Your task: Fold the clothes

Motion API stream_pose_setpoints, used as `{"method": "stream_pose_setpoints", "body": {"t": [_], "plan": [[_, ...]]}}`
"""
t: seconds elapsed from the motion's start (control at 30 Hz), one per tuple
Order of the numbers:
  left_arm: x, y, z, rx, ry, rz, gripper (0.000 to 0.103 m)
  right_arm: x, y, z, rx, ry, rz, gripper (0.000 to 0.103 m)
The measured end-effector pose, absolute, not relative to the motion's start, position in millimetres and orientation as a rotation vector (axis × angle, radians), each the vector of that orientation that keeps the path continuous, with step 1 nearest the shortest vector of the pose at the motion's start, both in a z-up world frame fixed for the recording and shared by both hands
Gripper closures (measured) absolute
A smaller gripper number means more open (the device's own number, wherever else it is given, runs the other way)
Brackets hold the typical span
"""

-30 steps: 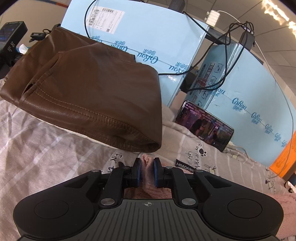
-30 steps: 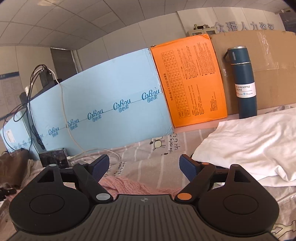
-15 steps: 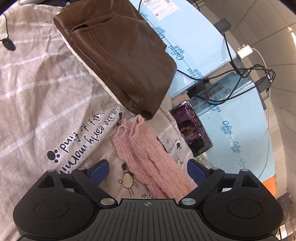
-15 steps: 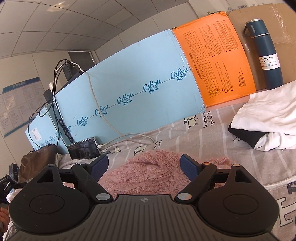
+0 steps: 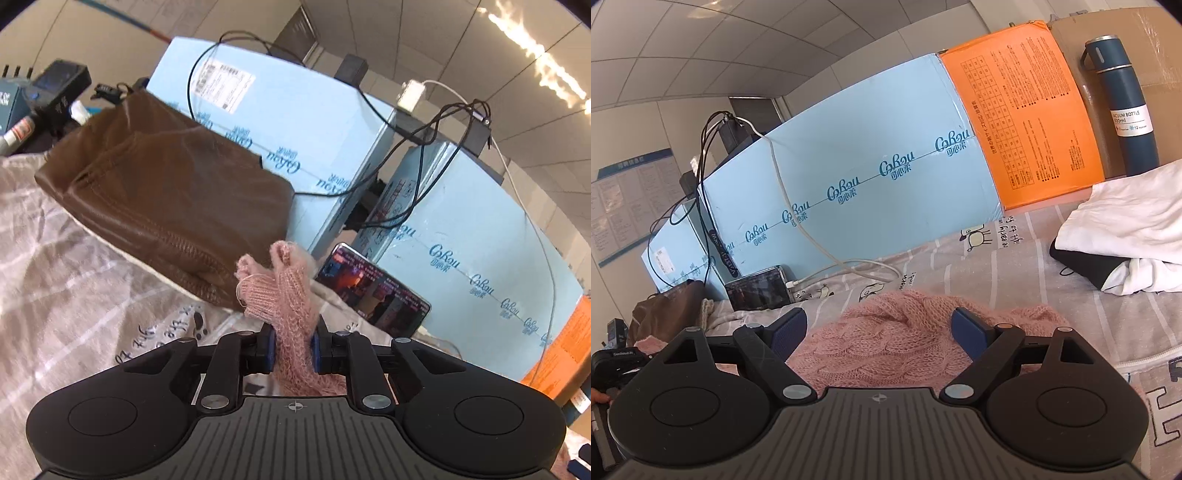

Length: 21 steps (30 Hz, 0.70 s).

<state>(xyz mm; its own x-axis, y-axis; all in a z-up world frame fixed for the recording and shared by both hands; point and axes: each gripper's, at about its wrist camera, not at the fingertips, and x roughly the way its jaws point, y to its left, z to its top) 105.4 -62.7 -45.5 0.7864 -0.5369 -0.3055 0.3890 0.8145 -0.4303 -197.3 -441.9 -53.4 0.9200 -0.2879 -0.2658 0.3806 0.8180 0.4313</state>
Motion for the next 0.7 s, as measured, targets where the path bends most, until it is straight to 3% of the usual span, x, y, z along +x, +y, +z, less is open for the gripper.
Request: {"method": "stream_pose_setpoints", "body": {"t": [0.37, 0.7], "plan": [[55.8, -116.6, -16.5, -0.298, 0.325, -0.817, 0.086, -197.0, -441.2, -51.5, 0.508, 0.192, -0.332, 0.018], [7.1, -198.6, -47.3, -0.179, 0.476, -1.101, 0.083, -197.9, -439.1, -51.7, 0.506, 0.189, -0.321, 0.018]]}}
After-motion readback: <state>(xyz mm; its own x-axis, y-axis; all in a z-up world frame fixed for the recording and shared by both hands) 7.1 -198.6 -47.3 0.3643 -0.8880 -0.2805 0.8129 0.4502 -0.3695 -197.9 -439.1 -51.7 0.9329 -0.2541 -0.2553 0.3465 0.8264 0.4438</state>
